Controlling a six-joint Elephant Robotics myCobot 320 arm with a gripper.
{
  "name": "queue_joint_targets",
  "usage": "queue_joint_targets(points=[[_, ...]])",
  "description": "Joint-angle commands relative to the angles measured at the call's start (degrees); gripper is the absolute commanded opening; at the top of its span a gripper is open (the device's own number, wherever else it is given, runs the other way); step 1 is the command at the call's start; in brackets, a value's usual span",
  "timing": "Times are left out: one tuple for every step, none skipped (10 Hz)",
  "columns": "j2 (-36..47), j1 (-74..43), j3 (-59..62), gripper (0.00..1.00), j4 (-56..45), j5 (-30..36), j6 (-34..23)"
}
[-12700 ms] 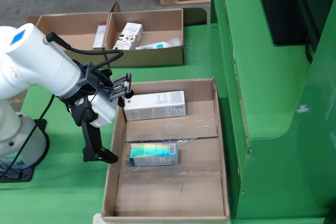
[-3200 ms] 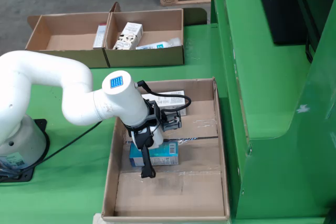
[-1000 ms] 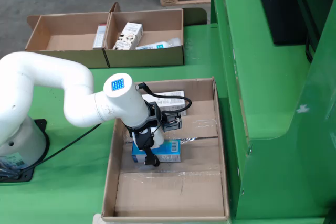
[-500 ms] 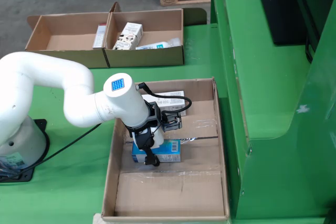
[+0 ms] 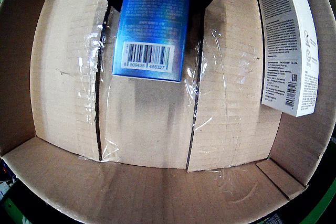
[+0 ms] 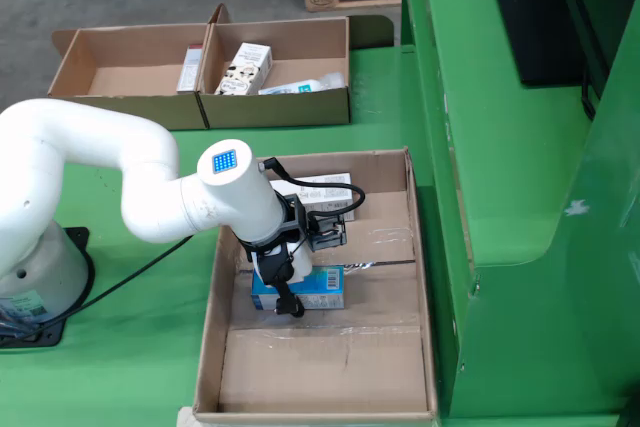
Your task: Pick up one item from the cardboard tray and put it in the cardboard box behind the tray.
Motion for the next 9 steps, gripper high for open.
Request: queue_joint_targets(points=[[1.22,-0.42,0.81,0.0,0.37,-0.51,-0.04],[3.67,-0.03,-1.23,0.0,1.34,-1.0,0.14],[3.67,-0.03,-1.23,0.0,1.34,-1.0,0.14],[6.47,0.58,-2.88,0.0,1.57,-1.61,0.48],[9.06,1.08,-4.85,0.0,2.54,-1.74,0.5],[14.68,2.71,-7.96,0.0,3.15,-2.82,0.9],[14.68,2.71,-7.96,0.0,3.15,-2.82,0.9],[18.79,4.49,-4.89,0.0,-1.94,-3.71,1.48],[18.79,4.49,-4.89,0.0,-1.94,-3.71,1.48]])
